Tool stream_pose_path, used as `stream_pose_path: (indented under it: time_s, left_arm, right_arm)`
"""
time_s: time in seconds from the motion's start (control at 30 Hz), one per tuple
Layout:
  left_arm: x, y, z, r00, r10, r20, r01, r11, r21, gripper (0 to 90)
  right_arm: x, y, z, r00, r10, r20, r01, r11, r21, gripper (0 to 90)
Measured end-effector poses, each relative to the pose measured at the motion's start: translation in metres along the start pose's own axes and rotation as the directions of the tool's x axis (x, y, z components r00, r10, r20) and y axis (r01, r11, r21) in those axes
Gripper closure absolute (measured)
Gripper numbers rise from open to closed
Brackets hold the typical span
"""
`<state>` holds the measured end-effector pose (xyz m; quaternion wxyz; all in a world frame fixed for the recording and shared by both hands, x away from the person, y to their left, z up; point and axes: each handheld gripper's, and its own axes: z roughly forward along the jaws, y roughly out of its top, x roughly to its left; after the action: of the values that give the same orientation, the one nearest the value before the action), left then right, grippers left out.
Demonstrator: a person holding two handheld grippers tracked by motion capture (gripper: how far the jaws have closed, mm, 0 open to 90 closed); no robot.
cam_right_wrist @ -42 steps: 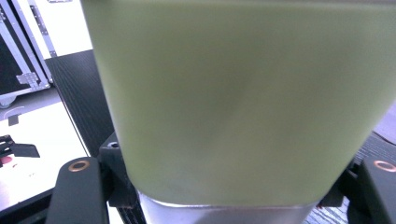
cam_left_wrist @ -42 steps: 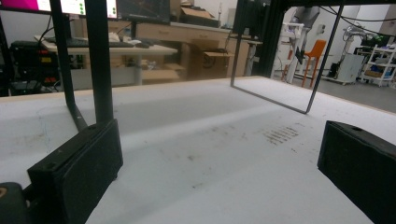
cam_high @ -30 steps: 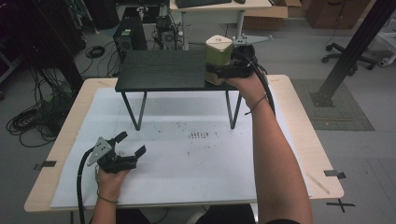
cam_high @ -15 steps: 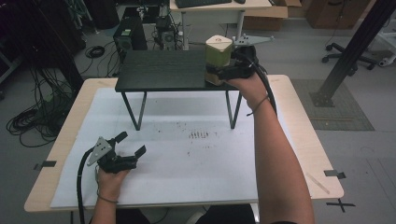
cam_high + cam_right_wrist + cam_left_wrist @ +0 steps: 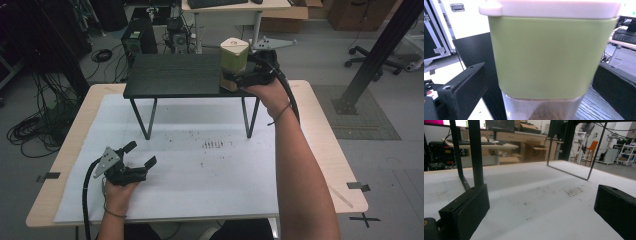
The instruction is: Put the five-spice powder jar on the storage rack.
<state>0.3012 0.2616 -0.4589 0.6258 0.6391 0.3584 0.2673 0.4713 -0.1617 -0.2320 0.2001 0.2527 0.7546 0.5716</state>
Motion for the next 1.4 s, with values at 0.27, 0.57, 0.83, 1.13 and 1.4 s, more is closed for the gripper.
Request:
stream_pose_path:
  time_s: [0.27, 0.57, 0.83, 1.13, 1.4]
  left_arm:
    - [0.0, 0.0, 0.0, 1.0, 0.0, 0.001, 0.0, 1.0, 0.0, 0.4]
    - [0.0, 0.0, 0.0, 1.0, -0.001, 0.003, 0.001, 1.0, 0.0, 0.4]
    - [0.0, 0.0, 0.0, 1.0, 0.001, 0.004, -0.001, 1.0, 0.001, 0.4]
    - [0.0, 0.0, 0.0, 1.0, 0.001, 0.006, -0.001, 1.0, 0.001, 0.4]
    - [0.0, 0.0, 0.0, 1.0, 0.0, 0.006, 0.0, 1.0, 0.001, 0.4]
  right_arm:
    - [-0.002, -0.004, -0.01, 0.9999, 0.006, 0.013, -0.006, 0.9999, -0.016, 0.0]
    - [-0.002, -0.007, -0.024, 0.9997, 0.004, 0.026, -0.003, 0.9996, -0.028, 0.0]
    - [0.006, -0.007, -0.037, 0.9996, -0.021, 0.018, 0.022, 0.9987, -0.046, 0.0]
    - [0.014, -0.019, -0.055, 0.9994, -0.034, 0.004, 0.034, 0.9965, -0.076, 0.0]
    - [0.019, -0.031, -0.073, 0.9991, -0.042, 0.002, 0.042, 0.9939, -0.102, 0.0]
